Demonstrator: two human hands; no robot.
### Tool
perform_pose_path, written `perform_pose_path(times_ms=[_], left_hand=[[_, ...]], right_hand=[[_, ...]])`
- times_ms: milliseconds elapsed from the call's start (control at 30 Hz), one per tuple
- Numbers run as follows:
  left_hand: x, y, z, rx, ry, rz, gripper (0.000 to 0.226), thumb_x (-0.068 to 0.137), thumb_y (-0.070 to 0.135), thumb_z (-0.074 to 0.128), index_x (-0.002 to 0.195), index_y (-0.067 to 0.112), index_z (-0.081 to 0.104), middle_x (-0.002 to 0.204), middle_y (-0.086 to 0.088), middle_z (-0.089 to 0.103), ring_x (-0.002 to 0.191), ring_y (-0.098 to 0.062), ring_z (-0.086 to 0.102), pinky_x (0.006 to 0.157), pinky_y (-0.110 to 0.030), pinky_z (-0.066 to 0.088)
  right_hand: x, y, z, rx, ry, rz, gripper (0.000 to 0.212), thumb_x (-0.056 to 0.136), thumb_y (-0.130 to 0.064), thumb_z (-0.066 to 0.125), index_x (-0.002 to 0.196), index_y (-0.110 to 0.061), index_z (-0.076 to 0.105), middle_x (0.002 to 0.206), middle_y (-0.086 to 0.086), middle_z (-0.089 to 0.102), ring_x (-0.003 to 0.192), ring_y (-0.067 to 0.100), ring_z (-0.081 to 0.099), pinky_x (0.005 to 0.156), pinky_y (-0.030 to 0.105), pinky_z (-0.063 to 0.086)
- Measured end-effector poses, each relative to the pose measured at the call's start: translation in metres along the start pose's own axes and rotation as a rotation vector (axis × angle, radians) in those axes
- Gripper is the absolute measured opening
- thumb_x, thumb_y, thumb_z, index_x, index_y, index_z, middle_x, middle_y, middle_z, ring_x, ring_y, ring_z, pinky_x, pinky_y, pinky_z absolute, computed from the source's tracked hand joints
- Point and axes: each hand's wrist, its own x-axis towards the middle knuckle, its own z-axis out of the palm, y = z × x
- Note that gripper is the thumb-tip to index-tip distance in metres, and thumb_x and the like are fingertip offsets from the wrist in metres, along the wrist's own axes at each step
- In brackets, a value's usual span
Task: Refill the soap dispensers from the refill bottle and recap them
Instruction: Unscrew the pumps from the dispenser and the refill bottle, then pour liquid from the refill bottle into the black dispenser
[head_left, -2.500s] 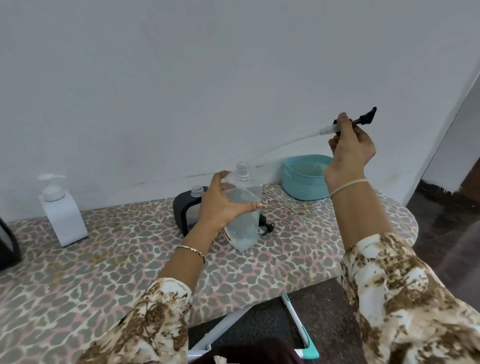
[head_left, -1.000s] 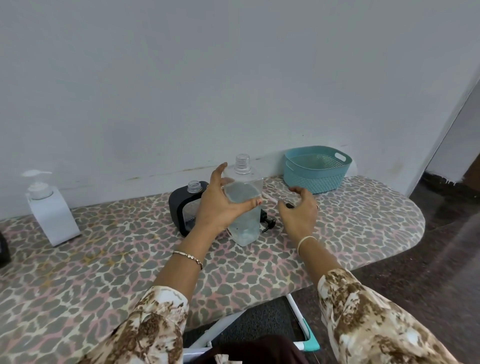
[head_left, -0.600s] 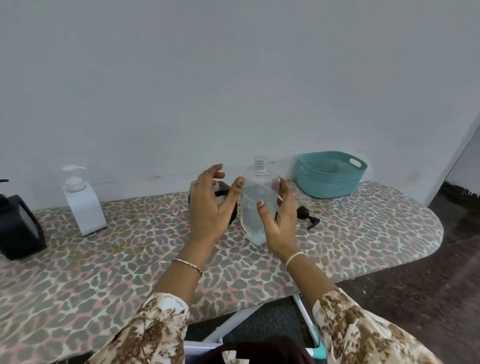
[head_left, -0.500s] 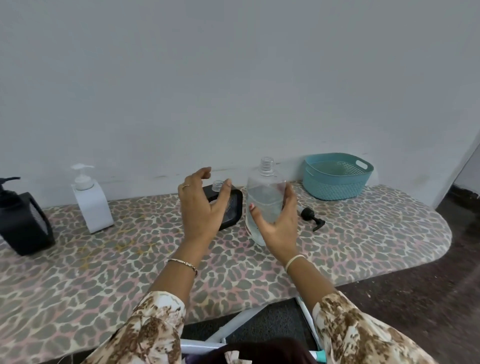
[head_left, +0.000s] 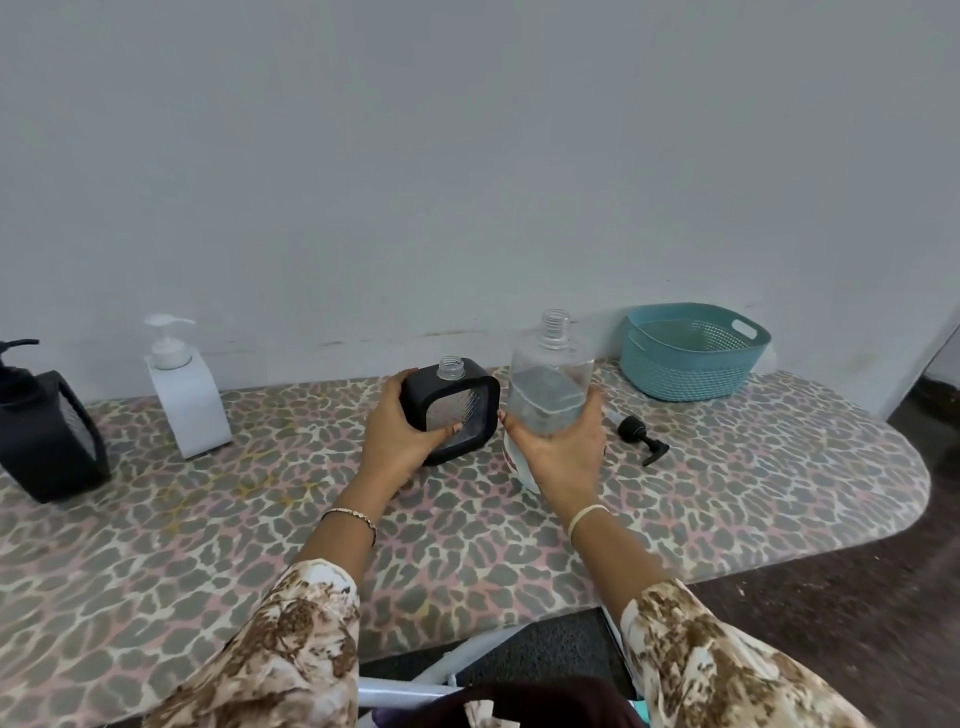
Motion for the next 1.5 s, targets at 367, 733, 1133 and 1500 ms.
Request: perform_pose_path(times_ms=[367, 733, 1133, 1500], left_hand=[[-0.02, -0.007, -0.023, 0.019, 0.2, -0.075, 0.06, 0.066, 0.031, 0.087, 0.106, 0.024, 0.042, 0.095, 0.01, 0.056, 0.086, -0.014, 0.058, 0.07, -0.026, 0.046], [-0.017, -0.013, -0.031, 0.061, 0.239, -0.082, 0.06, 0.065, 0.036, 0.086, 0.106, 0.025, 0.044, 0.099, 0.005, 0.061, 0.086, -0.017, 0.061, 0.07, -0.032, 0.052], [0.001, -0.019, -0.014, 0.006, 0.213, -0.043, 0.054, 0.066, 0.032, 0.086, 0.109, 0.024, 0.054, 0.094, 0.013, 0.058, 0.086, -0.011, 0.059, 0.072, -0.022, 0.05], [-0.002, -0.03, -0.008, -0.075, 0.174, -0.029, 0.055, 0.071, 0.03, 0.084, 0.108, 0.03, 0.044, 0.103, 0.011, 0.061, 0.092, -0.009, 0.061, 0.075, -0.02, 0.05]], right_hand=[[0.001, -0.014, 0.002, -0.025, -0.012, 0.025, 0.071, 0.067, -0.028, 0.085, 0.127, -0.016, 0.05, 0.105, -0.008, 0.053, 0.098, 0.011, 0.05, 0.084, 0.02, 0.039], [0.014, -0.033, 0.01, -0.321, -0.255, -0.273, 0.068, 0.067, -0.033, 0.081, 0.125, -0.019, 0.048, 0.098, -0.009, 0.055, 0.089, 0.014, 0.058, 0.077, 0.031, 0.054], [0.038, -0.047, 0.01, -0.584, -0.467, -0.355, 0.07, 0.068, -0.031, 0.077, 0.129, -0.02, 0.046, 0.103, -0.003, 0.065, 0.086, 0.017, 0.061, 0.074, 0.033, 0.054], [0.052, -0.063, 0.004, -0.71, -0.556, -0.34, 0.067, 0.065, -0.032, 0.078, 0.125, -0.023, 0.049, 0.095, -0.002, 0.063, 0.08, 0.018, 0.057, 0.066, 0.027, 0.045]])
